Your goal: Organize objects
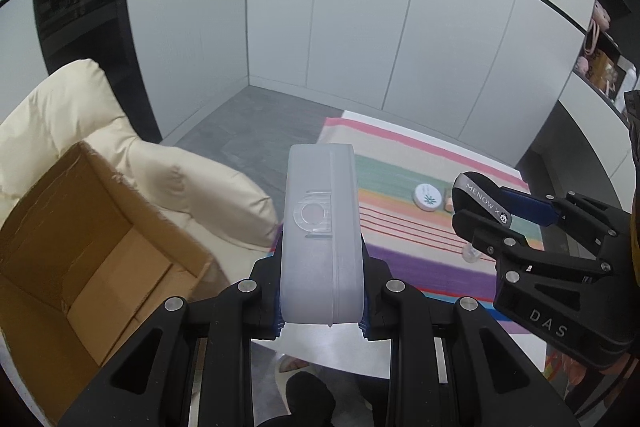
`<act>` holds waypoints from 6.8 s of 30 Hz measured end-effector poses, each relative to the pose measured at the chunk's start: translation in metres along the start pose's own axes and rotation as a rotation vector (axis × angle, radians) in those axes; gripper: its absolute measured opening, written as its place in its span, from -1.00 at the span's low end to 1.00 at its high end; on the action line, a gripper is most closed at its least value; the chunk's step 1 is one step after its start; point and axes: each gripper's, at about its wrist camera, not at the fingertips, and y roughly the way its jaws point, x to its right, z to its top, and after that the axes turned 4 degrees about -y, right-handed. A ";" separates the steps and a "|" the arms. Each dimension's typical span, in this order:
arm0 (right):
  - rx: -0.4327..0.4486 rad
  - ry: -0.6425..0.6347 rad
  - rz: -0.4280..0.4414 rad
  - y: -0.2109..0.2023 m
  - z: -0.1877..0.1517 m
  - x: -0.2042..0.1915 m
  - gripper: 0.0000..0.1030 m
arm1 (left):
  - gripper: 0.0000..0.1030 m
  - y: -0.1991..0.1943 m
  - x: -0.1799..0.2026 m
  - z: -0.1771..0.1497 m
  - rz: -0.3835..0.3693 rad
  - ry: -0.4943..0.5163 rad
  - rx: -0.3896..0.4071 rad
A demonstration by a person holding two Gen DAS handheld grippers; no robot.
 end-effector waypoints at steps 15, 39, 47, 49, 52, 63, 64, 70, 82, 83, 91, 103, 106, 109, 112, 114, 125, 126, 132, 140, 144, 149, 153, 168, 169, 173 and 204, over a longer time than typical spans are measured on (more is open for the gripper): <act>0.026 -0.079 0.042 0.003 0.018 -0.053 0.00 | -0.46 -0.019 -0.048 -0.007 0.070 -0.058 0.021; 0.049 -0.182 0.155 0.011 0.045 -0.143 0.01 | -0.46 -0.050 -0.131 -0.032 0.184 -0.171 0.027; 0.053 -0.228 0.214 0.012 0.051 -0.183 0.01 | -0.46 -0.065 -0.164 -0.044 0.219 -0.213 0.036; 0.052 -0.241 0.225 0.013 0.052 -0.194 0.01 | -0.45 -0.069 -0.171 -0.048 0.224 -0.228 0.037; 0.052 -0.260 0.240 0.013 0.053 -0.208 0.01 | -0.44 -0.074 -0.179 -0.051 0.240 -0.231 0.042; 0.044 -0.313 0.269 0.018 0.055 -0.248 0.01 | 0.11 -0.095 -0.214 -0.066 0.301 -0.307 0.064; 0.044 -0.316 0.270 0.019 0.055 -0.249 0.05 | 0.15 -0.096 -0.216 -0.066 0.304 -0.312 0.067; 0.042 -0.314 0.264 0.020 0.053 -0.253 0.52 | 0.29 -0.098 -0.225 -0.066 0.319 -0.333 0.075; 0.040 -0.263 0.217 0.021 0.050 -0.222 0.69 | 0.31 -0.081 -0.206 -0.056 0.295 -0.305 0.063; 0.040 -0.255 0.211 0.021 0.050 -0.217 0.69 | 0.31 -0.078 -0.203 -0.054 0.291 -0.298 0.061; 0.035 -0.174 0.173 0.020 0.050 -0.172 0.85 | 0.37 -0.061 -0.175 -0.042 0.262 -0.256 0.050; 0.039 -0.048 0.066 0.018 0.044 -0.104 1.00 | 1.00 -0.046 -0.135 -0.025 0.325 -0.220 0.100; 0.033 -0.026 0.041 0.017 0.042 -0.088 1.00 | 1.00 -0.040 -0.123 -0.021 0.312 -0.199 0.092; 0.026 -0.011 0.023 0.017 0.038 -0.075 1.00 | 1.00 -0.034 -0.111 -0.017 0.306 -0.181 0.089; 0.023 0.006 0.008 0.015 0.034 -0.061 1.00 | 1.00 -0.029 -0.099 -0.014 0.290 -0.170 0.087; 0.022 0.019 -0.001 0.014 0.031 -0.051 1.00 | 1.00 -0.025 -0.091 -0.011 0.276 -0.159 0.085; 0.012 0.102 -0.061 0.006 0.014 0.004 1.00 | 1.00 -0.005 -0.039 -0.002 0.184 -0.093 0.068; 0.013 0.110 -0.069 0.004 0.012 0.009 1.00 | 1.00 -0.003 -0.034 -0.002 0.178 -0.088 0.066; 0.009 0.158 -0.105 -0.004 -0.001 0.040 1.00 | 1.00 0.006 -0.003 0.002 0.133 -0.051 0.058; 0.003 0.216 -0.156 -0.019 -0.022 0.083 1.00 | 1.00 0.020 0.045 0.006 0.073 0.015 0.045; -0.006 0.244 -0.183 -0.025 -0.035 0.104 1.00 | 1.00 0.025 0.072 0.005 0.044 0.053 0.041; -0.014 0.283 -0.209 -0.033 -0.050 0.127 1.00 | 1.00 0.031 0.102 0.004 0.012 0.101 0.037; -0.026 0.309 -0.230 -0.038 -0.063 0.145 1.00 | 1.00 0.042 0.127 0.001 -0.004 0.152 0.012; -0.102 0.393 -0.318 -0.026 -0.115 0.217 1.00 | 0.94 0.079 0.212 -0.017 -0.066 0.322 -0.031; -0.120 0.398 -0.330 -0.021 -0.122 0.222 1.00 | 0.94 0.085 0.216 -0.021 -0.072 0.333 -0.039; -0.195 0.435 -0.340 -0.004 -0.148 0.240 1.00 | 0.93 0.111 0.228 -0.040 -0.119 0.344 -0.120; -0.272 0.501 -0.228 0.112 -0.164 0.272 1.00 | -0.12 0.269 0.245 -0.076 -0.256 0.372 -0.266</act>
